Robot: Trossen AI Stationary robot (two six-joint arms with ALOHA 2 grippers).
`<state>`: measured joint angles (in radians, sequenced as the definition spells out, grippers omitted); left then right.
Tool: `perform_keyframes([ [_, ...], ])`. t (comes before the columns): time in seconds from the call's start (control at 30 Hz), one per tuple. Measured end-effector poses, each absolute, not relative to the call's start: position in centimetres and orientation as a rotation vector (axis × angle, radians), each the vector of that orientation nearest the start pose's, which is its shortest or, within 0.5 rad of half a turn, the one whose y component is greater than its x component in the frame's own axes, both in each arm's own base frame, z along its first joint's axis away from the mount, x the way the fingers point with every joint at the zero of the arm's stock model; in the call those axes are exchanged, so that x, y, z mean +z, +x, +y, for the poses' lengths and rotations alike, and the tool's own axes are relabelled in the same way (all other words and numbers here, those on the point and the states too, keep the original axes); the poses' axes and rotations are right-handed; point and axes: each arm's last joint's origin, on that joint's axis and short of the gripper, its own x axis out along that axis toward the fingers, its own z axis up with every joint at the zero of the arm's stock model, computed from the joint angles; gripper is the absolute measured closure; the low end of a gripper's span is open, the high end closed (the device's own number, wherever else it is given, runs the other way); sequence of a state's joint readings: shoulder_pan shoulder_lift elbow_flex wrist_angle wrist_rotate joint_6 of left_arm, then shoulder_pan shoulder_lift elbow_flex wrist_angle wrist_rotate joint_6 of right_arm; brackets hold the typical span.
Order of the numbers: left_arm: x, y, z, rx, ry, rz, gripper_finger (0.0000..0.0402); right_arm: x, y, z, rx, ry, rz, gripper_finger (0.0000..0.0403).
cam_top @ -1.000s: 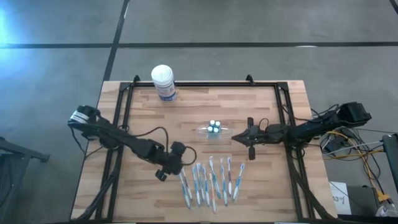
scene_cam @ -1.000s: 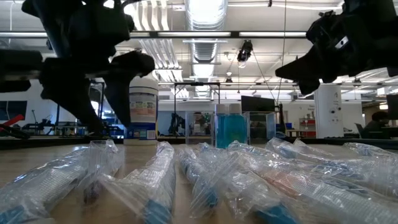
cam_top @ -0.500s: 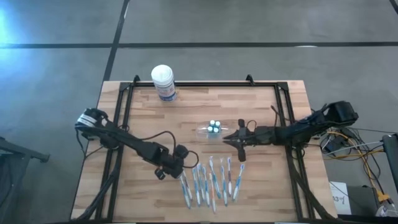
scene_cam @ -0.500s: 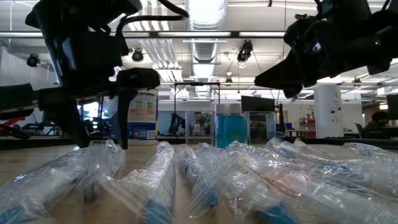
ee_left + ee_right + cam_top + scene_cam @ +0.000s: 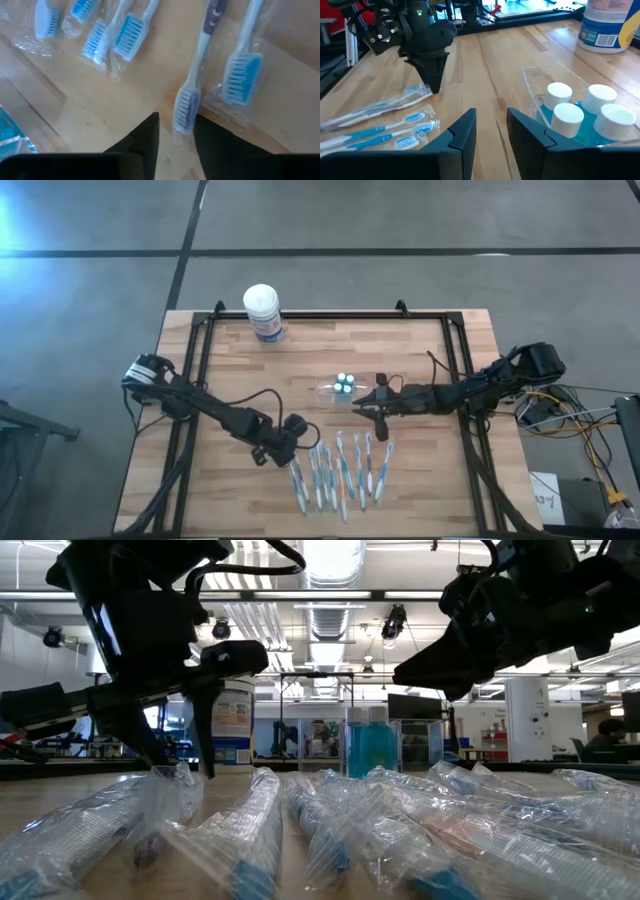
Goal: Pick & Place toothbrushing station
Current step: Put the purple toothbrush into the transparent organizer
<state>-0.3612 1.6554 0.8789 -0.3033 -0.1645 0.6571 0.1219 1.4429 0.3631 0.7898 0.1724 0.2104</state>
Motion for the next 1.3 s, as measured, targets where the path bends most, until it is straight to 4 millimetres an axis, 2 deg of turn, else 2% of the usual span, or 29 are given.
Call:
perform_keyframes([
  [0.2, 15.2, 28.6, -10.3, -0.534, 0.871, 0.961, 0.0336, 14.8, 24.3, 2.5, -0.080, 0.165, 0.288, 0.0296],
  [0.37, 15.3, 28.7, -10.1, -0.470, 0.918, 0.975, 0.0391, 14.8, 24.4, 2.5, -0.090, 0.164, 0.283, 0.0304],
  [0.57, 16.2, 28.2, -9.7, -0.300, 1.140, 1.011, 0.0397, 15.8, 25.1, 2.5, -0.084, 0.175, 0.245, 0.0317],
  [0.8, 19.8, 26.9, -9.6, -0.049, 1.378, 0.967, 0.0399, 18.2, 27.1, 3.2, 0.049, 0.253, 0.218, 0.0320],
  [1.0, 23.9, 26.5, -10.2, 0.145, 1.509, 0.895, 0.0399, 20.4, 29.0, 3.3, 0.035, 0.258, 0.281, 0.0280],
  [1.13, 24.9, 26.7, -10.4, 0.222, 1.647, 0.929, 0.0400, 22.5, 30.1, 3.1, 0.027, 0.262, 0.258, 0.0242],
  [1.3, 25.6, 27.1, -10.4, 0.321, 1.747, 0.960, 0.0401, 24.1, 31.1, 2.2, -0.024, 0.284, 0.337, 0.0204],
])
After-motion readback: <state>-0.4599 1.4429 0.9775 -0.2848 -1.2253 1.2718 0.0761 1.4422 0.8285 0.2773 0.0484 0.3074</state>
